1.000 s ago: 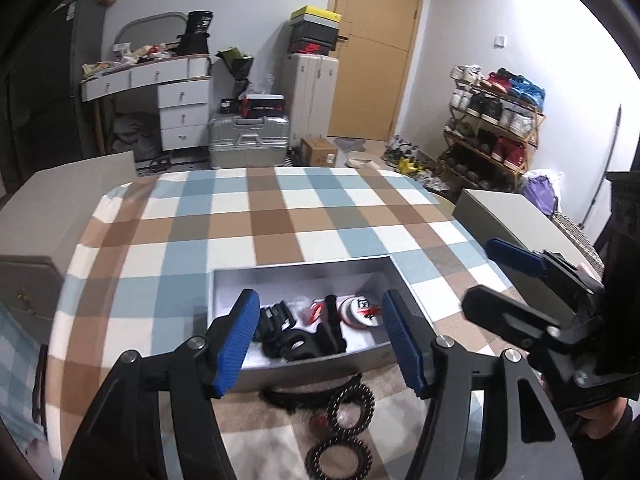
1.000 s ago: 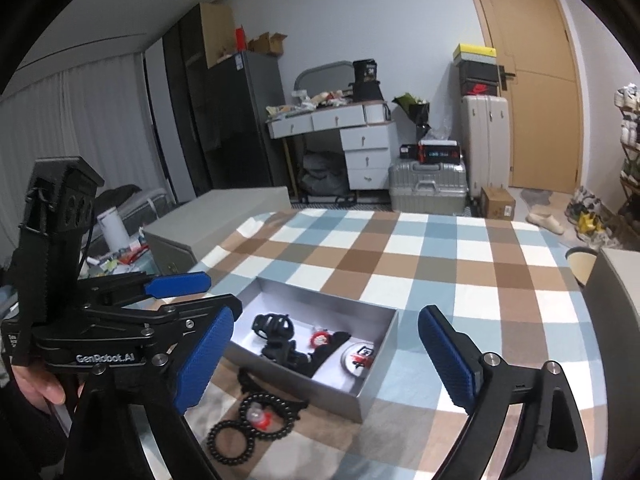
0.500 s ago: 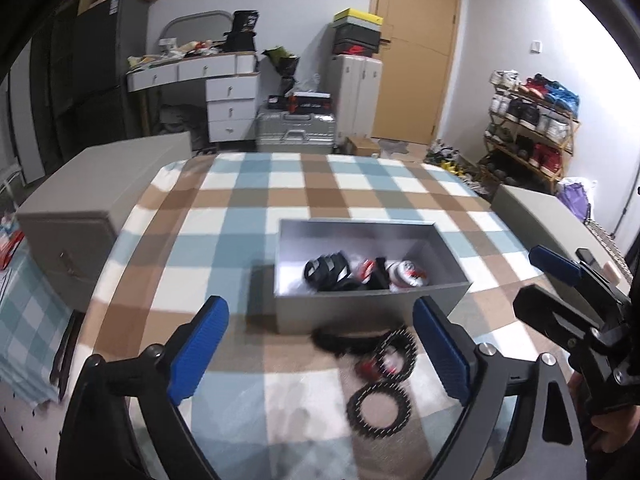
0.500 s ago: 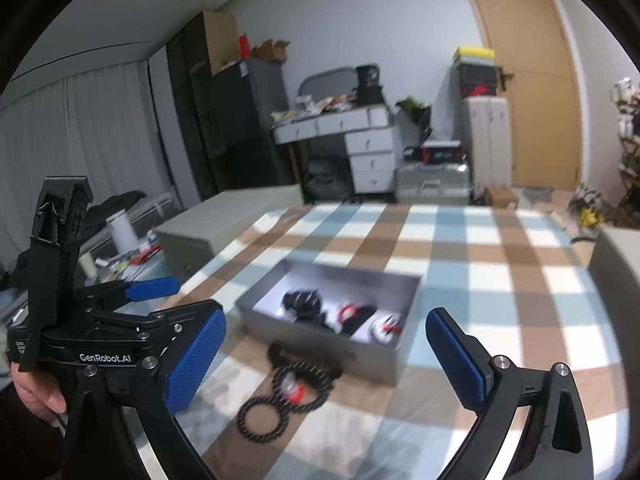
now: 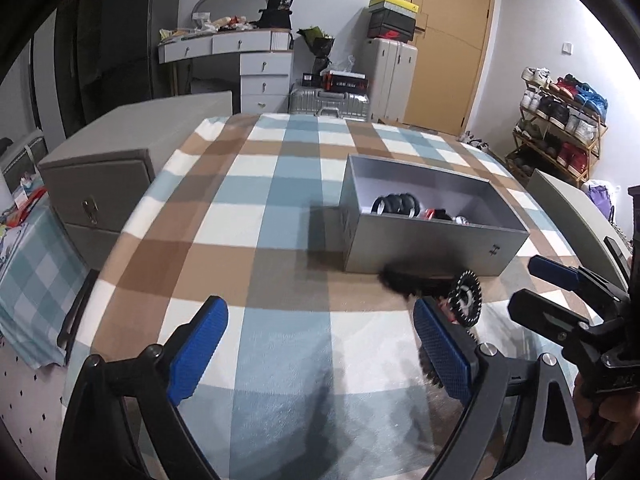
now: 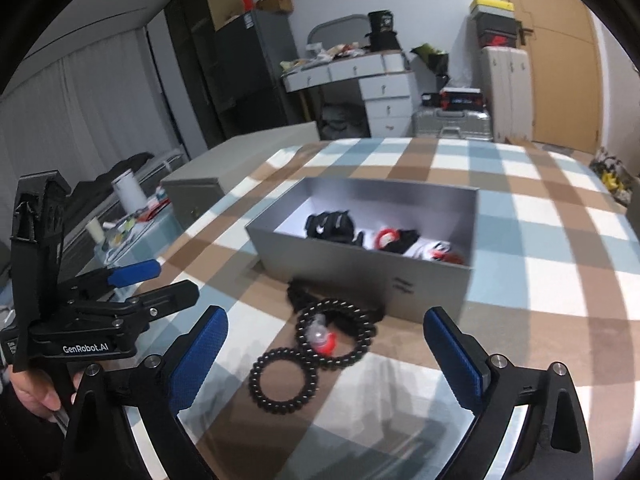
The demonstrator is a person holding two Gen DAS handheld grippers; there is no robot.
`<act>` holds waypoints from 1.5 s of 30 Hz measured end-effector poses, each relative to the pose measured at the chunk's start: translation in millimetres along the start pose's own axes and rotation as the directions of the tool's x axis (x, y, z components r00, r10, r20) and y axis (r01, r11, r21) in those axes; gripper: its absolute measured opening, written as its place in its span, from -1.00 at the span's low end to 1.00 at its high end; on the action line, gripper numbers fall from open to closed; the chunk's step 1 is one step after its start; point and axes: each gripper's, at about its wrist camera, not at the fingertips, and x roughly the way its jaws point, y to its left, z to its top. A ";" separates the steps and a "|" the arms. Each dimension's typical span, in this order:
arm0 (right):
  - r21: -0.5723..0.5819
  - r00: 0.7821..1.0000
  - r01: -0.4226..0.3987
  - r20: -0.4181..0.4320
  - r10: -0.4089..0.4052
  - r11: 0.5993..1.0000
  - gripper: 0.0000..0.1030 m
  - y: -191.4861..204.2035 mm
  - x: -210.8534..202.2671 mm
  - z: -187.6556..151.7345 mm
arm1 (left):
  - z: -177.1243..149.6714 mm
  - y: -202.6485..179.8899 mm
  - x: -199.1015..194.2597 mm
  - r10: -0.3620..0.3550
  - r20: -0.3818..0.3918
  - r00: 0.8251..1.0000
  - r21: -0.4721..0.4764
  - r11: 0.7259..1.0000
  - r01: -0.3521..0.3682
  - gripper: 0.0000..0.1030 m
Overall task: Organize jewelry
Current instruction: 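Grasp the black bead bracelet with clear charm with the right tool and lift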
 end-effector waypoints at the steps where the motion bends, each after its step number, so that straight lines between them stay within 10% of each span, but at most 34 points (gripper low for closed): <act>1: -0.002 1.000 -0.005 -0.008 0.005 1.000 0.82 0.8 2.6 -0.8 | -1.4 1.5 2.3 -0.001 -0.012 1.000 -0.005 1.000 0.001 0.78; 22: 0.055 0.980 0.070 -0.189 -0.058 0.996 0.28 -4.5 51.7 -0.5 | -13.7 10.2 11.8 -0.061 -0.094 0.994 -0.045 0.997 0.057 0.78; 45: 0.076 0.995 0.029 -0.093 -0.022 0.997 -0.02 -5.2 26.8 1.4 | -11.8 -4.6 10.4 -0.078 -0.116 0.990 -0.005 0.997 0.078 0.78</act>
